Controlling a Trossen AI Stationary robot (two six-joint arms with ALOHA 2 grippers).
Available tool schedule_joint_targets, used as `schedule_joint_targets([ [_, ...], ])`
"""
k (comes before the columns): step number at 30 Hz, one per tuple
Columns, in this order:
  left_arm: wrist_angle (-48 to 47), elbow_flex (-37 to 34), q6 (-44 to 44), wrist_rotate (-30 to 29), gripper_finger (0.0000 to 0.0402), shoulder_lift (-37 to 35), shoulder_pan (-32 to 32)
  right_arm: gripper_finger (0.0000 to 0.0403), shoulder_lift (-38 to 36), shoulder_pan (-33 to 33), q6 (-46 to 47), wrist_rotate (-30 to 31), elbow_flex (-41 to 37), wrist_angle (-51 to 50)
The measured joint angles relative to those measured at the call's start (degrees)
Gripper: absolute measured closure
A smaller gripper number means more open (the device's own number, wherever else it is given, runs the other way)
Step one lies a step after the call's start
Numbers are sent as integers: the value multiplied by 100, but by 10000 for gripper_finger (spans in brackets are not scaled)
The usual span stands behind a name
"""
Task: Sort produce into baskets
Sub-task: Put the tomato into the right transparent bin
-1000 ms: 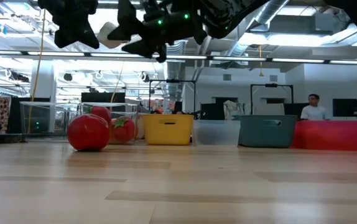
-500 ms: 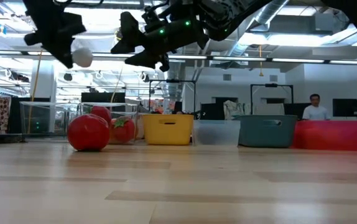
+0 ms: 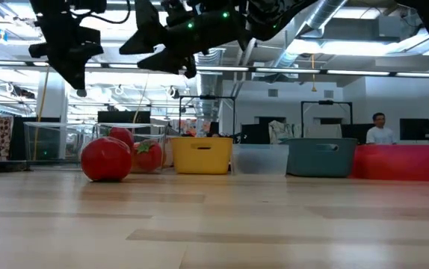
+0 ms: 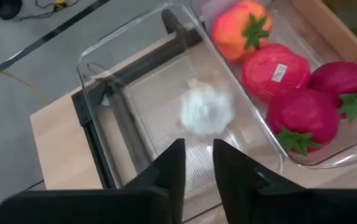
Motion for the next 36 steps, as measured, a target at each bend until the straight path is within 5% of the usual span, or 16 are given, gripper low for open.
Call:
schedule_joint_targets([
  [11,221,-7,429,160,247,633,74,128,-407,380,-686,44,0,-595],
  [19,1547,-7,1268,2085,245,663,-9,140,-1760,627,-974,55,2,-2804],
  [26,2135,-7,1674,3951,246,722,-425,258,-3255,913,-1087,241,2,-4585],
  [31,2245,-7,1704,4362,230,794,-902,378,-4048,1146,-1039,920,-57,-5627],
  [36,2373,-4,1759,4328,178,1012,-1486,370,-5087,1251,-419,1429,-874,-6167],
])
